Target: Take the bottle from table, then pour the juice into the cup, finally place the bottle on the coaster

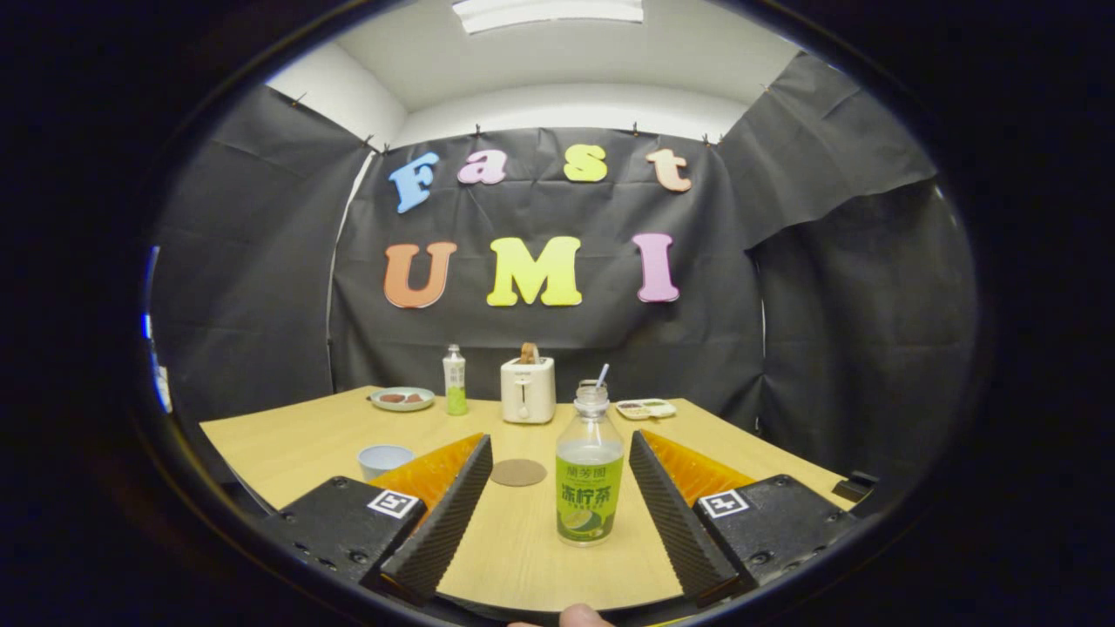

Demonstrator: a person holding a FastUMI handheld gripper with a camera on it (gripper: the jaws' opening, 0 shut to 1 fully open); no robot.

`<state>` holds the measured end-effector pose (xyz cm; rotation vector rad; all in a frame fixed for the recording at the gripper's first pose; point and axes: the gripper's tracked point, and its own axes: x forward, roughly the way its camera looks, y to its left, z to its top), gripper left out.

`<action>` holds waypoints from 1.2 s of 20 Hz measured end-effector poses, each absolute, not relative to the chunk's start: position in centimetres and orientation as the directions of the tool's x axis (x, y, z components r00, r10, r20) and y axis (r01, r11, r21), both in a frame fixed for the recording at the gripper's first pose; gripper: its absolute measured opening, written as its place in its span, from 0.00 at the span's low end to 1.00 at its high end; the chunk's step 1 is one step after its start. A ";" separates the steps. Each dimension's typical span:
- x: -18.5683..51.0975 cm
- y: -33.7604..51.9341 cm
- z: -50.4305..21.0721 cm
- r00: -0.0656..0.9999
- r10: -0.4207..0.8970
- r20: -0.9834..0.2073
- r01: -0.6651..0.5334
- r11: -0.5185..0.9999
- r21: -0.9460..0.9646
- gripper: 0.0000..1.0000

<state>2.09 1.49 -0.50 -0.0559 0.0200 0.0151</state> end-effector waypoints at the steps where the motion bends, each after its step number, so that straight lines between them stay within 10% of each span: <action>1: 2.5 1.5 -0.7 0.999 0.018 -0.026 -0.019 0.998 -0.055 1.00; 24: 11.9 -1.3 -8.7 0.947 0.063 -0.314 -0.056 0.998 0.030 1.00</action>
